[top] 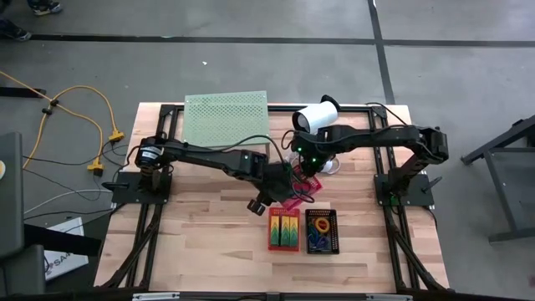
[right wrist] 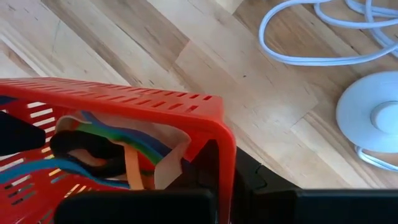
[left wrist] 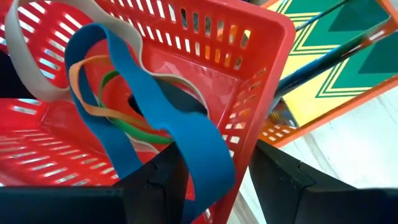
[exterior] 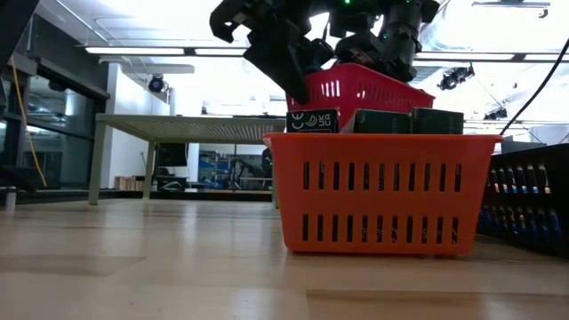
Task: Pick & Place Office Desk Supplies
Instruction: Put the red basket on the shelf
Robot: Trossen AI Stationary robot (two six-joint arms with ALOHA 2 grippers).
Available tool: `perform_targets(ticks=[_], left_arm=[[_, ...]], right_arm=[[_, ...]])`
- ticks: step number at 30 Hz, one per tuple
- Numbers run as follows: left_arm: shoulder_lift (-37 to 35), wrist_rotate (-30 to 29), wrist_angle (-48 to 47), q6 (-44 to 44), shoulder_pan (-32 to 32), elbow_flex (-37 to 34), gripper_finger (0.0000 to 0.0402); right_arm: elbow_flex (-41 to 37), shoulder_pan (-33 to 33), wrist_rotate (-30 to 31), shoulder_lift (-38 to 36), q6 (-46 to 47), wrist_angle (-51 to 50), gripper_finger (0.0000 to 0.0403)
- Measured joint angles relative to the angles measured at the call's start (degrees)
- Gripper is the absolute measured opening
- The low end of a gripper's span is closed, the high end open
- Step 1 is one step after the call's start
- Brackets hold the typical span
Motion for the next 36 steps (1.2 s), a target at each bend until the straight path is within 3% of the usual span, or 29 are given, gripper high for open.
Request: perform_targets(ticks=[6,20,36], left_arm=[[0.00,0.02,-0.56,-0.11,0.00,0.00,0.0136],[0.00,0.02,-0.67,0.25,-1.01,0.00,0.0020],[0.00,0.00,-0.87,3.19,-0.98,0.00,0.0002]], right_arm=[[0.00,0.02,-0.78,0.00,0.17,0.86,0.0003],[0.00,0.07,-1.87,-0.02,-0.53,1.52,0.0003],[0.00,0.07,-2.30,-0.07,-0.81,2.26,0.0003]])
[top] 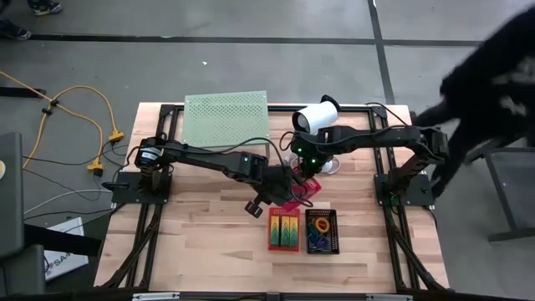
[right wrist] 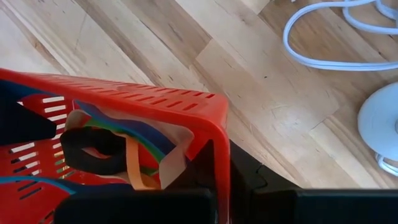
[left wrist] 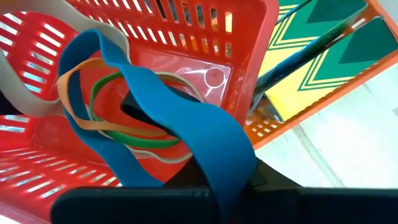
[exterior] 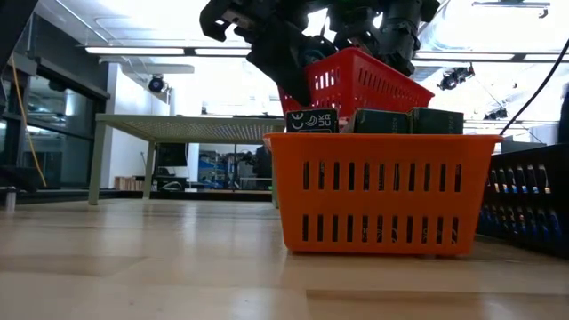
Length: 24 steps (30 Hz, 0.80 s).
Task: Pick & Place Office Desk Supplies
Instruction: Put the red basket on the shelf
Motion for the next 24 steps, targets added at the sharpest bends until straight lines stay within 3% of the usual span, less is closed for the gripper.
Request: perform_targets(ticks=[18,24], left_arm=[[0.02,-0.09,-0.82,0.37,-0.02,0.00,0.0001],[0.04,-0.52,-1.30,-0.28,0.05,0.00,0.0001]], right_arm=[[0.04,0.81,1.02,0.00,0.78,0.26,0.0003],[0.11,0.88,4.34,0.02,0.87,0.47,0.0003]])
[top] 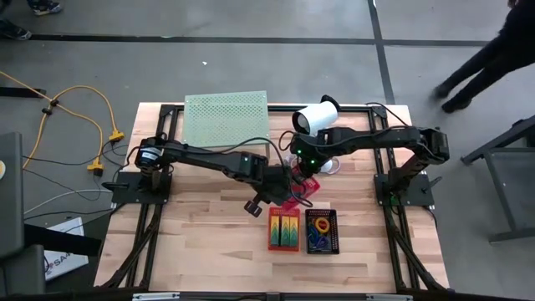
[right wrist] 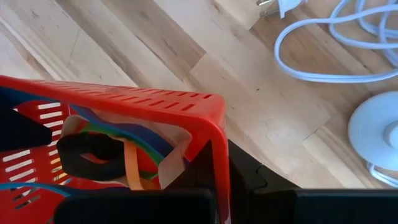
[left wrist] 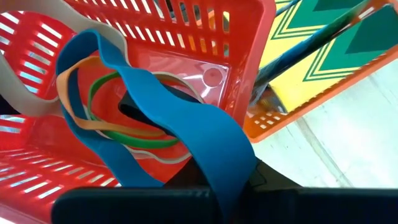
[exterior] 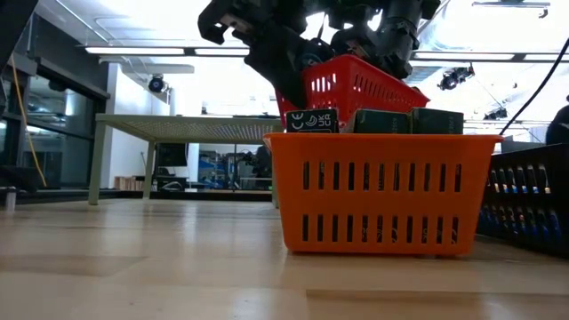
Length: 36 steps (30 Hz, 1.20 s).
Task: Pick & Place Office Desk Supplies
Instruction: Put the red basket on the shelf
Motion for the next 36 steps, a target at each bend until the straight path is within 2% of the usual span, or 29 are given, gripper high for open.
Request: perform_targets(ticks=[7,14,36], left_arm=[[0.00,0.46,-0.17,0.09,0.45,0.00,0.0001],[0.00,3.98,-0.45,-0.85,1.99,0.00,0.0001],[-0.02,4.28,-1.04,-0.85,1.85,0.02,0.0001]], right_arm=[[0.00,0.01,0.84,0.00,-0.31,0.68,0.0003],[-0.02,-0.06,2.89,0.07,-0.60,2.08,0.0003],[-0.09,-0.08,3.30,0.07,-3.79,4.27,0.0006]])
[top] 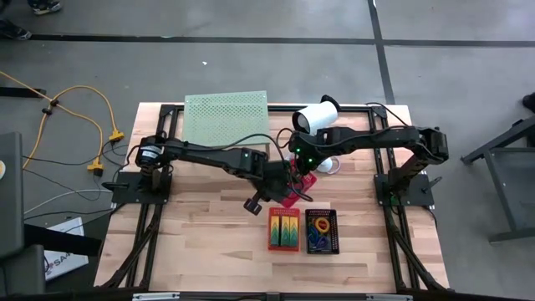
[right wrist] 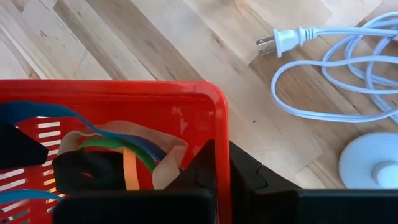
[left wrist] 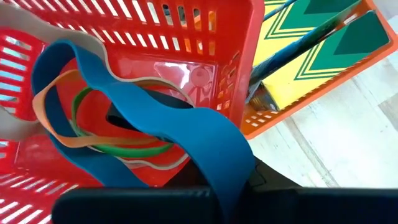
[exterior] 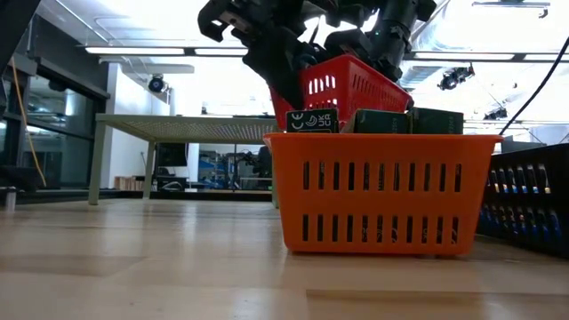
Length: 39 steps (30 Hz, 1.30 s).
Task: Pick & Place Office Desk Supplies
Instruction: Put the red basket on the shelf
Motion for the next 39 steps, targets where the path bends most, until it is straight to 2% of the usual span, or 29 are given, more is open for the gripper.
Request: perform_targets(ticks=[9,14,39], left_arm=[[0.00,0.10,-0.12,-0.02,-0.03,0.00,0.0001],[0.00,0.02,-0.05,-0.02,-0.02,0.00,0.0001],[0.00,-0.13,-0.09,-0.02,-0.04,0.00,0.0001]], right_arm=[[0.00,0.00,-0.77,0.00,0.44,0.11,0.0074],[0.00,0.00,-0.79,0.00,0.44,0.09,0.0094],[0.00,0.00,4.18,-0.02,-0.71,0.09,0.0099]])
